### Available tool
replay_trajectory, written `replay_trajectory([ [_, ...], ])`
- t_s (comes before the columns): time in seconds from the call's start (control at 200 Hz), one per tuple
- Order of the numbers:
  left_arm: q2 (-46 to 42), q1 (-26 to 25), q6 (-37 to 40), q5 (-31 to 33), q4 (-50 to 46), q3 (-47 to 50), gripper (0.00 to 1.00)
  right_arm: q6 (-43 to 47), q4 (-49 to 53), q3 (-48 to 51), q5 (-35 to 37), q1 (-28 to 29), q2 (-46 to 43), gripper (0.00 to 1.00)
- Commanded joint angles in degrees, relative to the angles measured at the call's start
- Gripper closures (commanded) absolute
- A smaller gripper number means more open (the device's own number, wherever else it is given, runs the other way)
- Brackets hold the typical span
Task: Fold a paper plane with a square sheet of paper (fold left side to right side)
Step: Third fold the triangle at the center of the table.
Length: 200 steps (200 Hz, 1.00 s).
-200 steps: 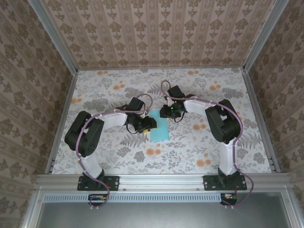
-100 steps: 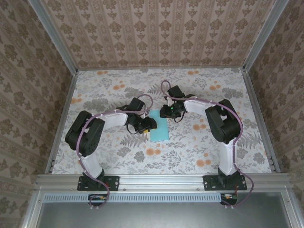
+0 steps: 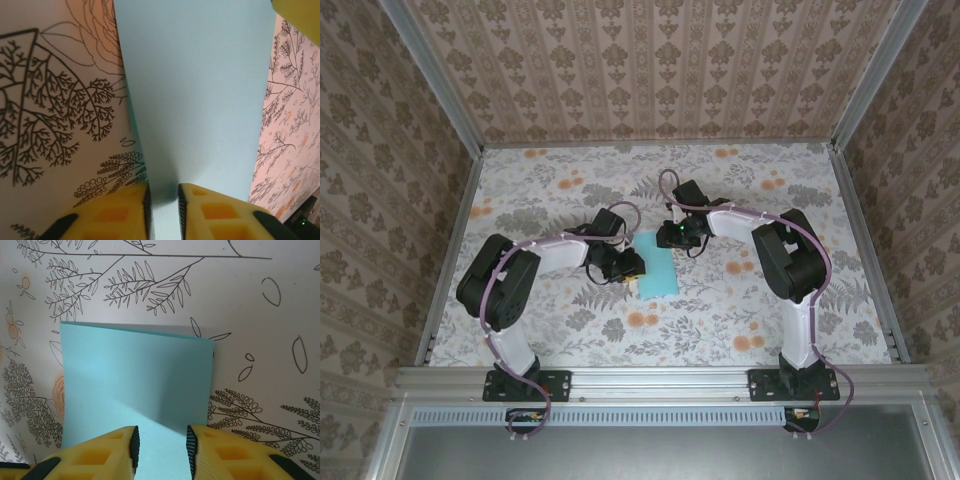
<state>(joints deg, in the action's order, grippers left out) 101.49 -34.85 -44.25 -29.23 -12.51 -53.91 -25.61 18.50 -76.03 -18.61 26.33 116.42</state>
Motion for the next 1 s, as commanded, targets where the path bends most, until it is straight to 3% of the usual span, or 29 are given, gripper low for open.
replay_trajectory([
  [0.0,-2.6,-0.2,-1.0,0.7,-0.7,0.8,0.86,0.9,-0.2,1.6,0.9,0.2,-1.2,0.64],
  [0.145,-3.5,-0.2,-2.4,0.9,-0.8,1.2,1.0,2.6,-2.1,3.4,2.2,-0.5,-4.7,0.6],
  [0.445,-4.5,-0.1,-7.3,-0.8,0.3,1.3,1.0,8.3,-9.3,17.3,6.3,0.6,-19.6,0.45],
  [0.7,-3.9,0.4,-9.2,-3.1,0.0,0.9,1.0,13.3,-18.1,36.7,17.6,14.4,-35.4,0.26],
  [0.865,-3.4,0.6,-10.1,-4.5,0.9,1.3,1.0,18.4,-20.3,38.9,25.4,24.3,-35.5,0.19],
  [0.995,-3.2,0.7,-10.2,-5.0,1.0,1.3,1.0,21.8,-21.3,37.8,26.9,27.2,-32.5,0.16],
])
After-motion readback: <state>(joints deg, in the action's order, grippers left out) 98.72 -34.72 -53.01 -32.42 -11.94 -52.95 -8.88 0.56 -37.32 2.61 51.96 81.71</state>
